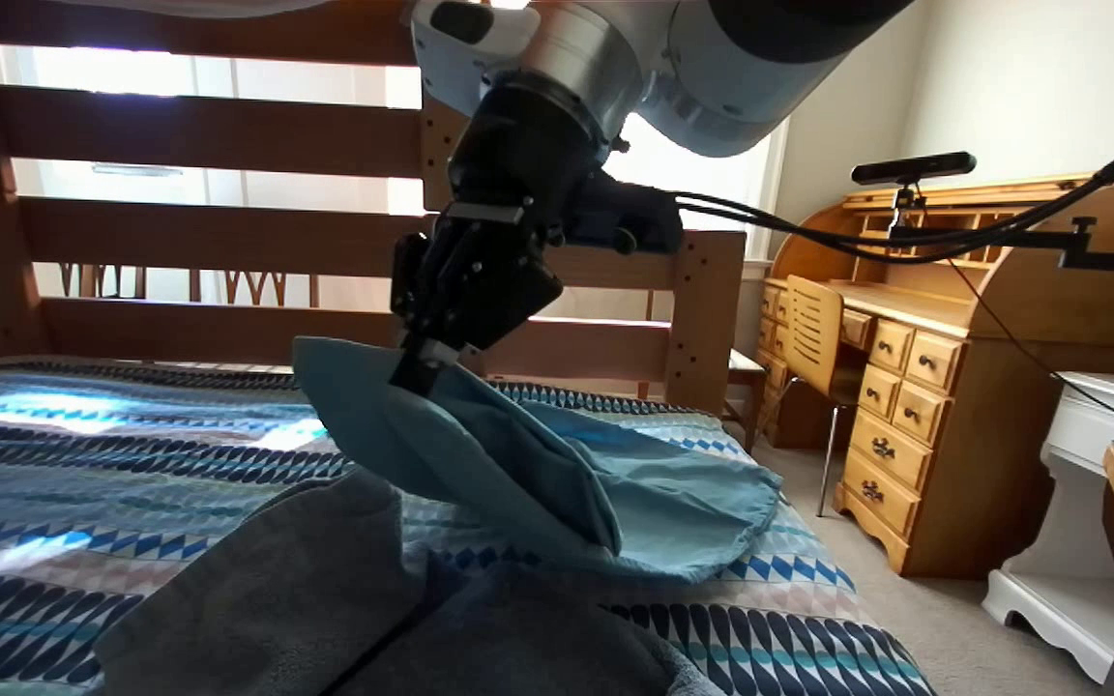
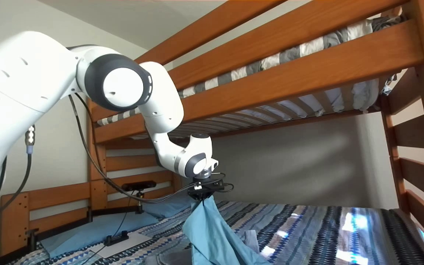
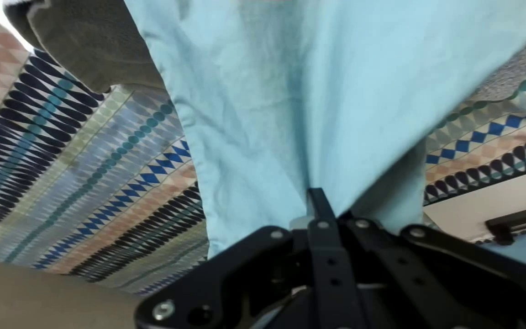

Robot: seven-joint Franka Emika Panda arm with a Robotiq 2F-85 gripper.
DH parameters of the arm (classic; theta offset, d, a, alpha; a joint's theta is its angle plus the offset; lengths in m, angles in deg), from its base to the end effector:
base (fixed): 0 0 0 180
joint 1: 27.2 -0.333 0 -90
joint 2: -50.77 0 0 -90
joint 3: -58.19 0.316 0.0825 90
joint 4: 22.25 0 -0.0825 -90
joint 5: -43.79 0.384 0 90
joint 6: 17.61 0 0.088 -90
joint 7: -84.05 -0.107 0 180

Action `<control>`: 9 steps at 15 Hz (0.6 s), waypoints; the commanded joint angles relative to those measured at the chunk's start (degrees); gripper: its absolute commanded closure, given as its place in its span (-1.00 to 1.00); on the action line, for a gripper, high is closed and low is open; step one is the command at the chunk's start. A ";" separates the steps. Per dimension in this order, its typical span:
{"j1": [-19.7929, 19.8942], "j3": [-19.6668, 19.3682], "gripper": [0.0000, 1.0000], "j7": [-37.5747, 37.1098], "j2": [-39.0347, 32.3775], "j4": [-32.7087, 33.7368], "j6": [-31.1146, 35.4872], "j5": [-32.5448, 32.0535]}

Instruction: Pull the blue pillow case to the left

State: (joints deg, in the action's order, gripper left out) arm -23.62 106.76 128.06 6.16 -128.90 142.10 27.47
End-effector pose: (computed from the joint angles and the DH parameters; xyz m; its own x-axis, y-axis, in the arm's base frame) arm 0.5128 0.4361 0.2613 0.0233 0.8431 0.5372 0.9984 -0.0472 0.0308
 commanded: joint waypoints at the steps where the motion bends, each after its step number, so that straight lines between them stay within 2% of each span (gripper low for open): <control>1: 2.92 3.75 0.99 7.25 2.04 -3.26 -4.11 4.23; 3: 1.97 3.36 0.99 9.17 1.78 -3.21 -3.93 4.91; 9: 0.39 5.78 0.99 15.39 0.93 -3.88 -3.99 6.55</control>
State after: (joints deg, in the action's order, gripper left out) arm -22.81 111.07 139.31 6.54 -132.11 138.96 31.58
